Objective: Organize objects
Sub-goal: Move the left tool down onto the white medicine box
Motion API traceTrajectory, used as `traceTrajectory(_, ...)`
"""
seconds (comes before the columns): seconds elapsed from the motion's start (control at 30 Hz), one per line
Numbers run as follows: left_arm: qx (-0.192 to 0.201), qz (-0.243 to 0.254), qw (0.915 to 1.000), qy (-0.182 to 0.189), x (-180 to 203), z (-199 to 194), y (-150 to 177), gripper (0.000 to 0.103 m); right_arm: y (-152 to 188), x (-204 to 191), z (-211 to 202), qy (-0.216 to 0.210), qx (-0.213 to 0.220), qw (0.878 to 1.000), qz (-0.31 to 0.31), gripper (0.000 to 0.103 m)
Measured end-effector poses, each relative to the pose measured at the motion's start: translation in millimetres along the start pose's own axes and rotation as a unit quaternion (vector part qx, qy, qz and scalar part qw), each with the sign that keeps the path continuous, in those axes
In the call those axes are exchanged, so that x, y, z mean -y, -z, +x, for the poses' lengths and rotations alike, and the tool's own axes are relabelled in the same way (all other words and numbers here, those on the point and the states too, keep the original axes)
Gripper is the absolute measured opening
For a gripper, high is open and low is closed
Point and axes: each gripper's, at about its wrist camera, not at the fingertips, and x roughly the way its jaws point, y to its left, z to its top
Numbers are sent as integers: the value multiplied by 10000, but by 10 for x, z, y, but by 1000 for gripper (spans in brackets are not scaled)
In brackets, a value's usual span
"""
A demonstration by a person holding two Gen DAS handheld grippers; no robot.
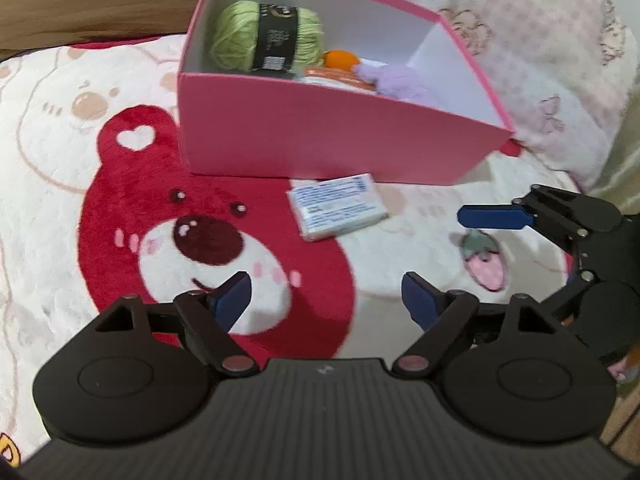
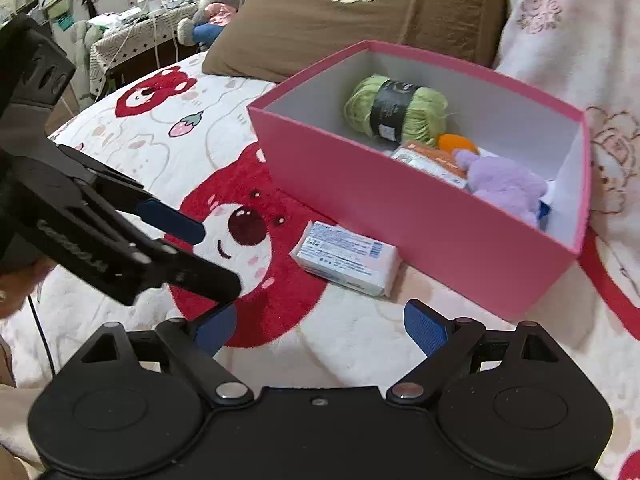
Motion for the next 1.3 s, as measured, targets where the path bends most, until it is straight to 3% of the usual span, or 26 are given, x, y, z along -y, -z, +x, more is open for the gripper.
traceTrajectory(0.3,359,-246,9990,68,-91,189,-59,84,93,41,346,234,256,9993,-115,93)
traceTrajectory(0.4,159,-80,9997,-137,-56,350,-94,84,150,87,459,385,335,9987,-79,93)
traceTrajectory(0.6,305,-111,9993,-202,-26,469,-131,83,290,162,621,288,423,9983,293,93)
traceTrajectory(0.73,348,-242,9986,-320,-47,555,-184,80,312,20,725,518,474,9965,-445,93)
traceTrajectory(0.87,344,-115,9985,-411,46,600,-152,77,297,20,753,521,512,9965,-399,93)
traceTrajectory(1.13,629,-191,9973,-319,74,638,-160,55,286,111,815,432,659,9968,125,93)
traceTrajectory(1.3,595,-125,9976,-328,106,713,-150,36,296,64,847,474,662,9966,-93,93)
